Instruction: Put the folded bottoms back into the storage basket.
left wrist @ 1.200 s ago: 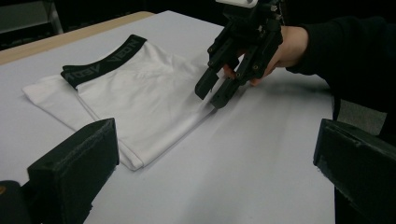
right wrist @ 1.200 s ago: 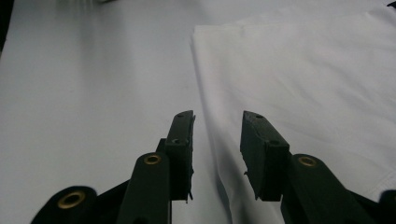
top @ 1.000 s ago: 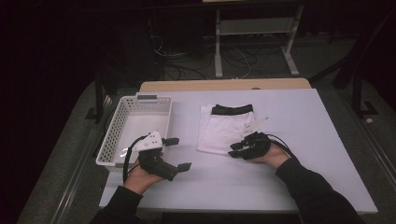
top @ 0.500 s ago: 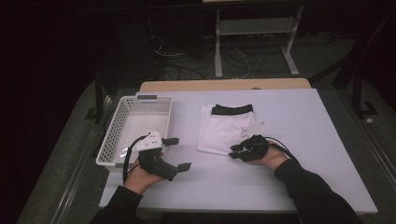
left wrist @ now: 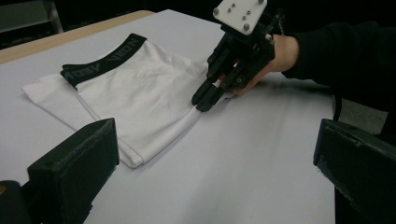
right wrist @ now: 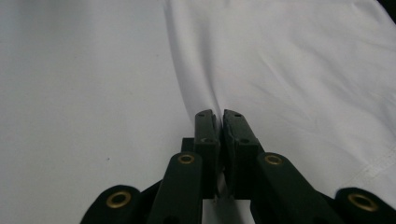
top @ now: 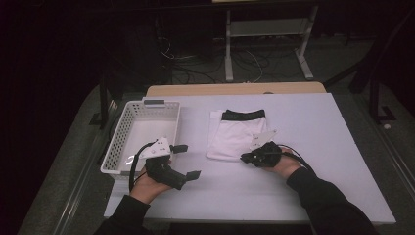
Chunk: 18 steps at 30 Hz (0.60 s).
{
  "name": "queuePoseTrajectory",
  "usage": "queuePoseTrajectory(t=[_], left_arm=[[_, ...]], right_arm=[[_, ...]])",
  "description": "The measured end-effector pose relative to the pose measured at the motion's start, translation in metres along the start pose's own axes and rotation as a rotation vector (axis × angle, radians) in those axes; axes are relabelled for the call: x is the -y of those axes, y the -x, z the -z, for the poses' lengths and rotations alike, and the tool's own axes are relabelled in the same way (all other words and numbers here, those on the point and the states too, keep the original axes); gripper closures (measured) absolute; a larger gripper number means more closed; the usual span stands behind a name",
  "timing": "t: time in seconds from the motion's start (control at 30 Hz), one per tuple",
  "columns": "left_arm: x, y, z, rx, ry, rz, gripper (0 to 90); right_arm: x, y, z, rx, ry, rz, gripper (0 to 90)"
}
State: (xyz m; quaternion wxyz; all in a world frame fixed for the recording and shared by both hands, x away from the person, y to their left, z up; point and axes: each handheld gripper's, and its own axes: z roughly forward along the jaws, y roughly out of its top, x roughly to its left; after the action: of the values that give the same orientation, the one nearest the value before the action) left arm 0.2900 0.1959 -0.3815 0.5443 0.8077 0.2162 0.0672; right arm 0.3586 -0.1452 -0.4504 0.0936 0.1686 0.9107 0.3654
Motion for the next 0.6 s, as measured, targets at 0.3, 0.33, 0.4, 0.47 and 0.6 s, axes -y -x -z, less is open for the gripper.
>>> queuePoseTrajectory(t=[0.3, 0.33, 0.4, 0.47, 0.6], left_arm=[[0.0009, -0.0009, 0.0007, 0.001, 0.001, 0.004, 0.0], [0.0009, -0.0009, 0.0007, 0.001, 0.001, 0.003, 0.0], [0.0007, -0.0005, 0.0007, 0.000, 0.000, 0.002, 0.0], [0.0006, -0.0003, 0.0003, 0.001, 0.000, 0.000, 0.0], [0.0007, -0.0003, 0.0000, 0.002, -0.002, 0.000, 0.0]], right_arm=[[-0.0003, 0.0032, 0.0007, -0.018, 0.009, -0.044, 85.3], [-0.0001, 0.0041, 0.0010, -0.023, 0.010, -0.053, 85.3], [0.0003, 0.0054, 0.0018, -0.034, 0.017, -0.059, 85.3], [-0.0001, 0.0054, 0.0036, -0.041, 0.019, -0.063, 85.3], [-0.0005, 0.0054, 0.0060, -0.048, 0.018, -0.071, 85.3]])
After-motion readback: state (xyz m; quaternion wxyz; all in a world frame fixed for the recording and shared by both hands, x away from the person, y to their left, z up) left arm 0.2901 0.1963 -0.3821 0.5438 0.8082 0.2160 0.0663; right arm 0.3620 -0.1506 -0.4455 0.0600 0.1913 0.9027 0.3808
